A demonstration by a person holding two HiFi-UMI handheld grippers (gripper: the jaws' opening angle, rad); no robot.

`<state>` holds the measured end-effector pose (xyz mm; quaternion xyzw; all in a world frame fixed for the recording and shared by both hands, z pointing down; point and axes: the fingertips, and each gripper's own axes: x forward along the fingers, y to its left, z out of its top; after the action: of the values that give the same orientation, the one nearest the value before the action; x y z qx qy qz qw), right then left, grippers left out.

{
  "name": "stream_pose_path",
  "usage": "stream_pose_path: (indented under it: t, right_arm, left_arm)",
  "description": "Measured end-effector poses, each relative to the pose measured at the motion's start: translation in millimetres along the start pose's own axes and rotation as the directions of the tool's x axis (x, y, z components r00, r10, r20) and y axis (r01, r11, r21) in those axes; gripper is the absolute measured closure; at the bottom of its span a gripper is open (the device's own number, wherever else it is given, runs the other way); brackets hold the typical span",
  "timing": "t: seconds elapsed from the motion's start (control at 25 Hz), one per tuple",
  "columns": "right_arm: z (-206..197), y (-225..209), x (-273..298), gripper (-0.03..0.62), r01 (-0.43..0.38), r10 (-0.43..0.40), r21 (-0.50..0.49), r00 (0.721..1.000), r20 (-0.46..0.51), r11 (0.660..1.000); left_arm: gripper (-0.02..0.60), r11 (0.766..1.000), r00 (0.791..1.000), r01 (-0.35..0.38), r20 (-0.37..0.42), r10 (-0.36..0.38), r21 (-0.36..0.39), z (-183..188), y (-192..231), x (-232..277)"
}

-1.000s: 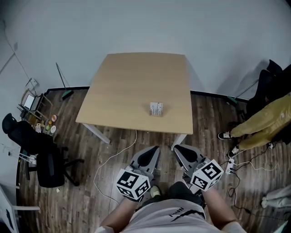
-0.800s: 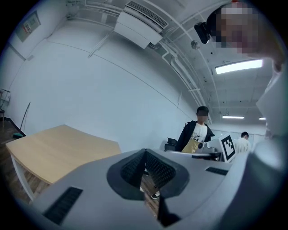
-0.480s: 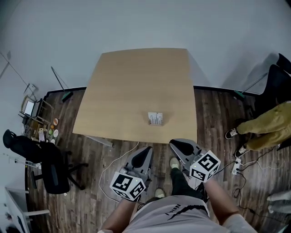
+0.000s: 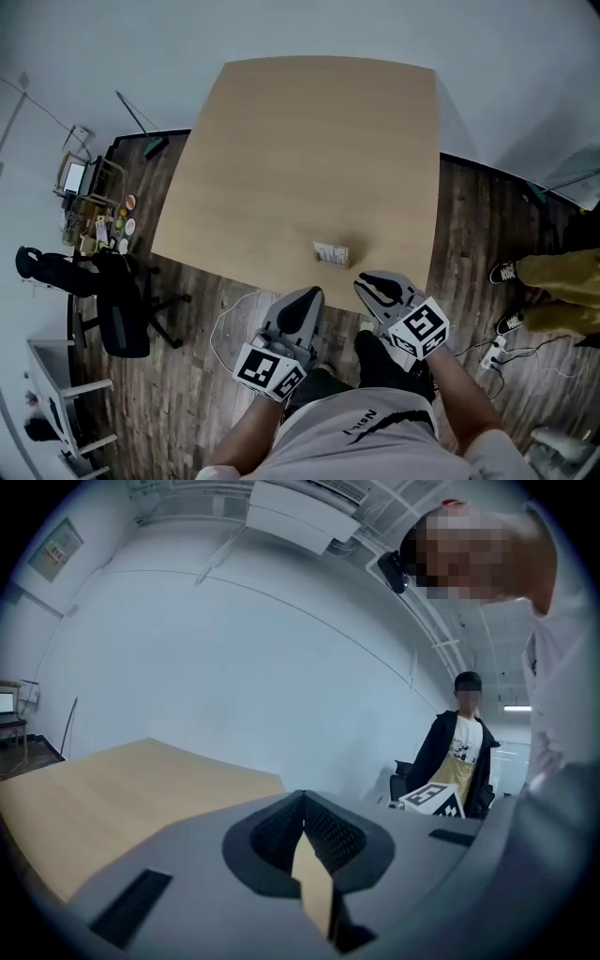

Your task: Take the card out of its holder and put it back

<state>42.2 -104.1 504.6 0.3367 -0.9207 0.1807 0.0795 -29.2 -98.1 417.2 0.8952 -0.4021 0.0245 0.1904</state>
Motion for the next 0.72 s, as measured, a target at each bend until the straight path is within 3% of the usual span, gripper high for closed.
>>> stream_pose_path:
  t: [0.4, 0.72]
  right_arm:
    - [-90, -72, 69, 0.496, -0.052, 0.05, -0.003, 0.983, -0.174, 0.999]
    - [-112, -80, 104, 0.49, -0.13, 0.12, -0.038, 0.971, -0.205, 0.991]
  left_arm:
    - [0.569, 0.994, 0.991, -0.103, -0.094, 0.099, -0.036, -43, 49, 35]
    - [0.569, 0.987, 0.98, -0.14, -0.156, 0.126, -0.084, -74, 81, 45]
